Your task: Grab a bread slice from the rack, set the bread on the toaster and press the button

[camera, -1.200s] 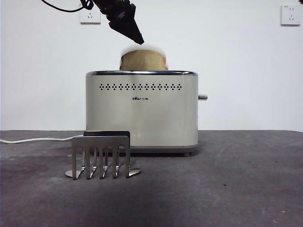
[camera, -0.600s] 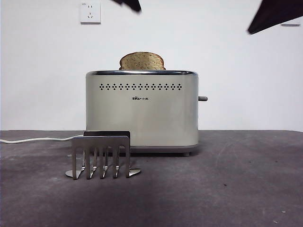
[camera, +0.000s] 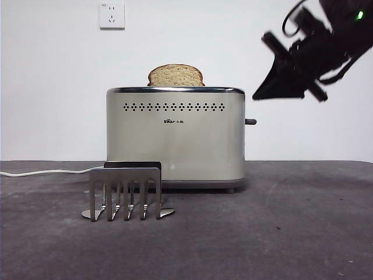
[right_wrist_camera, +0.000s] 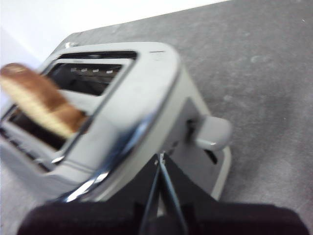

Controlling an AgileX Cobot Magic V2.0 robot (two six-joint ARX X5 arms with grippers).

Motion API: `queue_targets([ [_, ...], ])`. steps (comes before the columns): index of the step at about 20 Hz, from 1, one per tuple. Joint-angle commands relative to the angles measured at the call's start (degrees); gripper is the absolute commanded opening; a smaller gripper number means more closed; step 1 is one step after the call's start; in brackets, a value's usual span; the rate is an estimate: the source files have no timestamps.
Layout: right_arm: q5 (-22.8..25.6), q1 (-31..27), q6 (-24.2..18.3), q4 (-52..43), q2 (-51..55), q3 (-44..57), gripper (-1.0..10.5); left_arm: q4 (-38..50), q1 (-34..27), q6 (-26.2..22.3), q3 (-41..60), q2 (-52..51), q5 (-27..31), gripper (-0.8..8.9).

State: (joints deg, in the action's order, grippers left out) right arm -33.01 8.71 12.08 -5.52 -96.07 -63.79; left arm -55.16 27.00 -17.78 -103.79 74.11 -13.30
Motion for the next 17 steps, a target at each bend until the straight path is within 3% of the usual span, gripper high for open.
queue_targets([
  [1,-0.11,-0.09,1.55,-0.96,-2.78,-1.86,-0.1,-1.46,0.07,1.18,0.44,-0.35,-0.28,5.08],
  [7,-0.09,-0.07,1.57,-1.81,-8.41,-6.49,-0.1,-5.90,0.07,1.31,0.44,-0.81,-0.35,5.08],
  [17,0.37,-0.07,1.60,-4.42,-16.20,-7.65,-0.1,-6.29,0.07,1.77,0.44,-0.81,-0.52,5.08],
])
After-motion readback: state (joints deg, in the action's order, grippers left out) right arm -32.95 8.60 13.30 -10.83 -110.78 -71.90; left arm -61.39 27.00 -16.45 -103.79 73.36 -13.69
